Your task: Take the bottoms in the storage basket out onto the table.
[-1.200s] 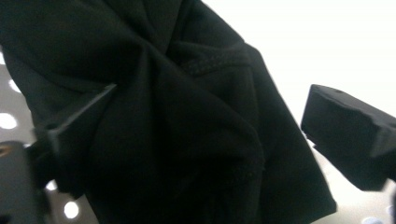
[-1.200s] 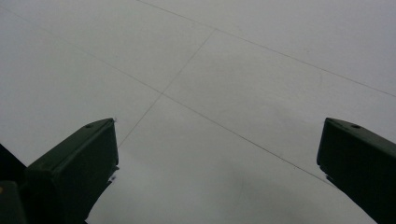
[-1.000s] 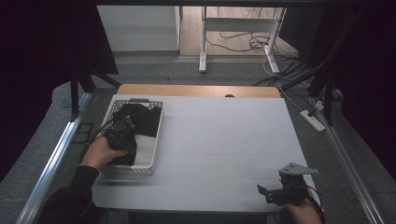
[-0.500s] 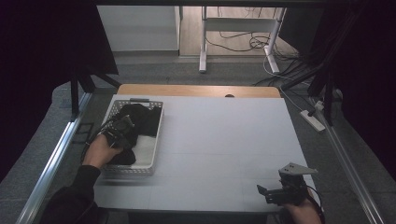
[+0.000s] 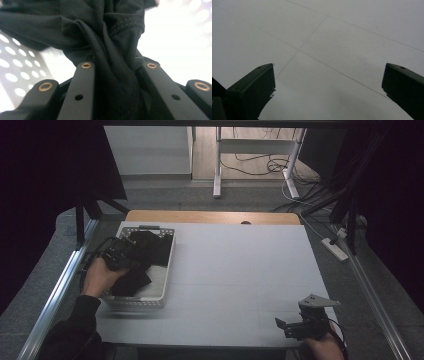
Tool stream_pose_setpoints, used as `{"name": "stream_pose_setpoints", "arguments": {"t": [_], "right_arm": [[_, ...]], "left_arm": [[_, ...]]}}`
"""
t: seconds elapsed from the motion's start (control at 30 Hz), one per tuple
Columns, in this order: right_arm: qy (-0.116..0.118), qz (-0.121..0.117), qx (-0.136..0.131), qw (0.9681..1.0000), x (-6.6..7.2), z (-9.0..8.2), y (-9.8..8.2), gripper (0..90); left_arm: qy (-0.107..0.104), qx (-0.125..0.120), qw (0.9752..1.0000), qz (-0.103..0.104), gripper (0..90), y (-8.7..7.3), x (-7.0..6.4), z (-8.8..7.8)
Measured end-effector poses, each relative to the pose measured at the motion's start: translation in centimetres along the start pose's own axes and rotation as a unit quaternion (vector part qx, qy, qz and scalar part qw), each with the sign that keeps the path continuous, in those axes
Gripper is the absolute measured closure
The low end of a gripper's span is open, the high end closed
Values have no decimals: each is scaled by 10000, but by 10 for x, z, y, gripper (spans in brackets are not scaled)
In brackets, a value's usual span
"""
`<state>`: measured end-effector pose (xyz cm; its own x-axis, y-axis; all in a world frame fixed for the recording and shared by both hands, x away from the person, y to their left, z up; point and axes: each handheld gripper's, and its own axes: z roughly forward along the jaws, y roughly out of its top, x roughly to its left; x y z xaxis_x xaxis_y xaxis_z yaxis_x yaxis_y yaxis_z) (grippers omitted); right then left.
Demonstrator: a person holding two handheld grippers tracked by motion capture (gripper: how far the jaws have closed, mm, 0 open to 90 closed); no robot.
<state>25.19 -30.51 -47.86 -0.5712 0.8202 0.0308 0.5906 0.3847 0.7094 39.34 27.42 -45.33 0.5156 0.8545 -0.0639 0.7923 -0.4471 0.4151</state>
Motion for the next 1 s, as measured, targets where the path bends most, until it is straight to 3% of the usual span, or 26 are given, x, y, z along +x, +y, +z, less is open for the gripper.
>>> {"name": "stream_pose_setpoints", "arguments": {"t": [0.27,0.4,0.67,0.8,1.0], "right_arm": [[1,10,2,10000,0,0,0,0],[3,10,3,10000,0,0,0,0],[9,13,4,10000,-1,0,0,0],[14,21,-9,10000,-1,0,0,0],[30,29,-24,10000,-1,-1,0,0]], "left_arm": [[189,-433,9989,20,743,18,3,-8],[381,-624,9973,8,742,28,4,-9],[776,-627,9950,106,733,57,4,8],[693,-459,9965,97,725,69,7,28],[235,-428,9985,-262,709,76,19,51]]}}
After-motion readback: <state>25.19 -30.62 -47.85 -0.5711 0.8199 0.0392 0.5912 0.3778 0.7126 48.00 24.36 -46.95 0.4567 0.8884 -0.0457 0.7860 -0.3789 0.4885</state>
